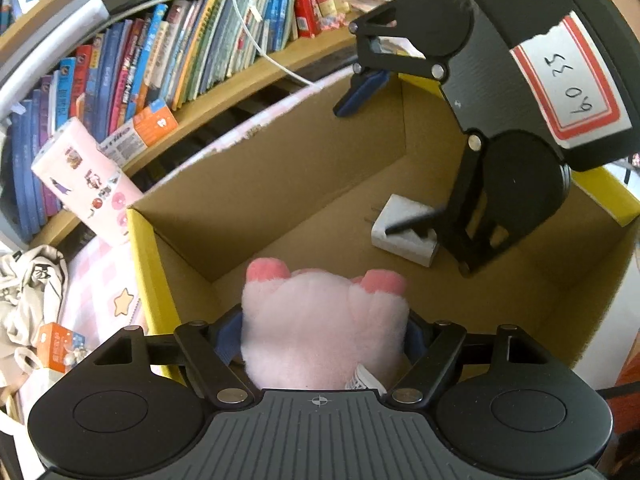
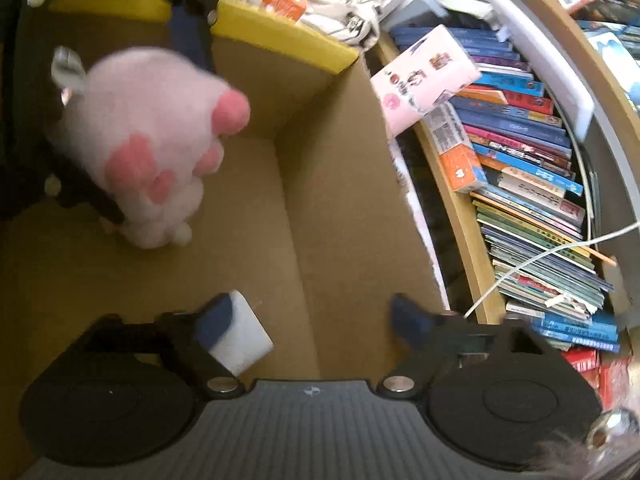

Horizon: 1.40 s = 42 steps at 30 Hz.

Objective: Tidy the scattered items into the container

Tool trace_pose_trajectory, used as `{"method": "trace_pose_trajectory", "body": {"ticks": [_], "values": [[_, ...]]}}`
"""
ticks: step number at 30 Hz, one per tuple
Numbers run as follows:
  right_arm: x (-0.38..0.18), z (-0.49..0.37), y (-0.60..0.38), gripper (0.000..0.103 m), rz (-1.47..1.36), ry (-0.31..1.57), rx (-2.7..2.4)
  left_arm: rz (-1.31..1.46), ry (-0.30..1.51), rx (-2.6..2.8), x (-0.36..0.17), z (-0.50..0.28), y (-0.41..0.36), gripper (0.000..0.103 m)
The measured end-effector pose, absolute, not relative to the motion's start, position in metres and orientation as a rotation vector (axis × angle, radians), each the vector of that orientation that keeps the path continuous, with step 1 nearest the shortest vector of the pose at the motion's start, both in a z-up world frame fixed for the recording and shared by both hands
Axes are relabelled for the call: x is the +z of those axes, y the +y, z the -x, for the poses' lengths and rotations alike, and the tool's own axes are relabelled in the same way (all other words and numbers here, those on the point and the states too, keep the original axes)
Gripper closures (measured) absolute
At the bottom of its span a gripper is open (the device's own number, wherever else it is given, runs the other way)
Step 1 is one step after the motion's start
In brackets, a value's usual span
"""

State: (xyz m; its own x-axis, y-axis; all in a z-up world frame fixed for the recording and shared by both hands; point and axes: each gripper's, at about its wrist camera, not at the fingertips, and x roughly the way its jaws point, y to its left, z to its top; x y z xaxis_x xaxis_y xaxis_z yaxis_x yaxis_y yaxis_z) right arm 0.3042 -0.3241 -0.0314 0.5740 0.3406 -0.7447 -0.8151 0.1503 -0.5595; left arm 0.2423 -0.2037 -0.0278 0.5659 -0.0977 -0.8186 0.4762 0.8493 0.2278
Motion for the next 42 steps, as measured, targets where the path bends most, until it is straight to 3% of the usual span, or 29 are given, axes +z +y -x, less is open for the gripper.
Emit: {"method": "trace_pose_trajectory", "body": {"ticks": [11, 21, 42], "values": [[-0.004, -0.278, -0.333, 0.012, 1.030, 0.511, 0.835, -0.413, 0.661, -0.308, 0.010, -0.209, -0.194, 0.008], [0.043, -0.246, -0.352, 0.009, 0.731, 0.515, 0.678, -0.313, 0.517, -0.295, 0.039, -0.167, -0.168, 0.006], [0.057, -0.121, -0.334, 0.009, 0.316, 0.594, 0.279, -0.263, 0.507, -0.371, 0.033, -0.072, -0.094, 0.005]]}}
